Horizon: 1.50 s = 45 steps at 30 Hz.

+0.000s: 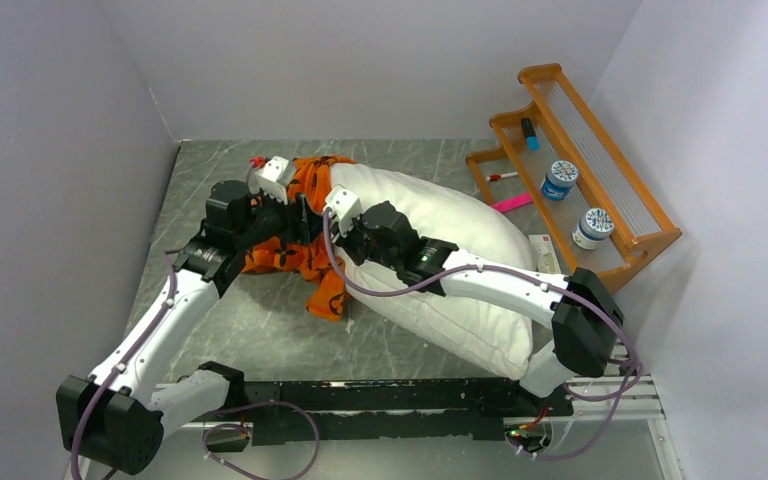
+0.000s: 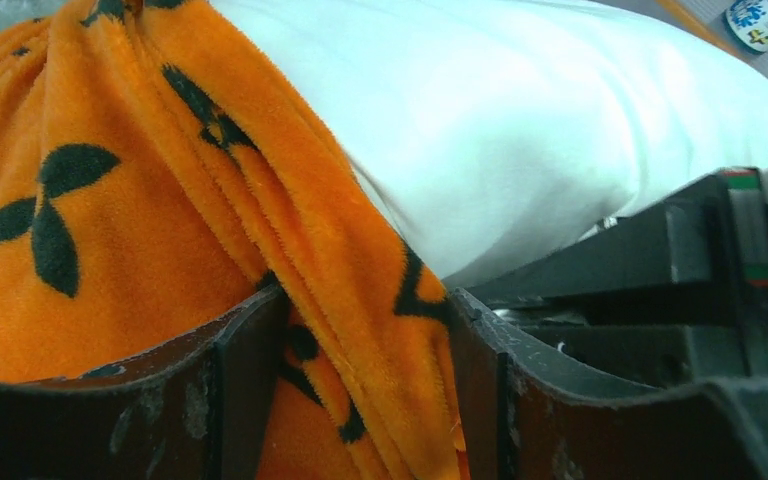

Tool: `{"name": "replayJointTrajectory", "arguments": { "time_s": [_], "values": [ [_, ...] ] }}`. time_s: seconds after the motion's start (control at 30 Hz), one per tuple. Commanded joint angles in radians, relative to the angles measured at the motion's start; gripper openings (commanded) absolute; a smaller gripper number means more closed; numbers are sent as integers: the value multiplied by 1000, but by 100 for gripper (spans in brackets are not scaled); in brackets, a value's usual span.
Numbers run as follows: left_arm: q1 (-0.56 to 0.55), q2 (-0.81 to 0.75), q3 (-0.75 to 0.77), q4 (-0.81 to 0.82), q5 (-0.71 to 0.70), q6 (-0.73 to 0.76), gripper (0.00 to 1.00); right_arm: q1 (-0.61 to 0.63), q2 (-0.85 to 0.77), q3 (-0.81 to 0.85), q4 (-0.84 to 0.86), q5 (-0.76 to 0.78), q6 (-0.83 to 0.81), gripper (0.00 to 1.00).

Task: Remove the pillowcase from the pillow
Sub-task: Remove the pillow from the pillowcase.

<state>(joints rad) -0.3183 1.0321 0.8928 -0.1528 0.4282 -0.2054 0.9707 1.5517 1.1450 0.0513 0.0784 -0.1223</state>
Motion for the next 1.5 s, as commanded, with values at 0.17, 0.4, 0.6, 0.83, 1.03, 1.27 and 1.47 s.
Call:
{"name": "replayJointTrajectory", "arguments": {
  "time_s": [0.17,0.4,0.6,0.83,1.03,1.27,1.47],
  "values": [
    [-16,117,87,-162,-130,23,54,-15,-37,-20,-56,110,19,0],
    [-16,78,94,-233,-381,81,7,-16,-98,-72,-19,162,12,0],
    [-13,9,51,-263,-626,100,5,-28,-155,-117,-11,244,1,0],
    [14,-73,-6,-240,-761,83,5,-90,-237,-188,16,225,41,0],
    [30,-84,-12,-236,-772,72,5,-164,-291,-226,17,213,72,0],
    [36,-107,-26,-228,-808,69,5,-263,-341,-277,26,181,151,0],
    [55,-95,-25,-237,-853,52,5,-333,-390,-306,38,138,192,0]
  ]
}}
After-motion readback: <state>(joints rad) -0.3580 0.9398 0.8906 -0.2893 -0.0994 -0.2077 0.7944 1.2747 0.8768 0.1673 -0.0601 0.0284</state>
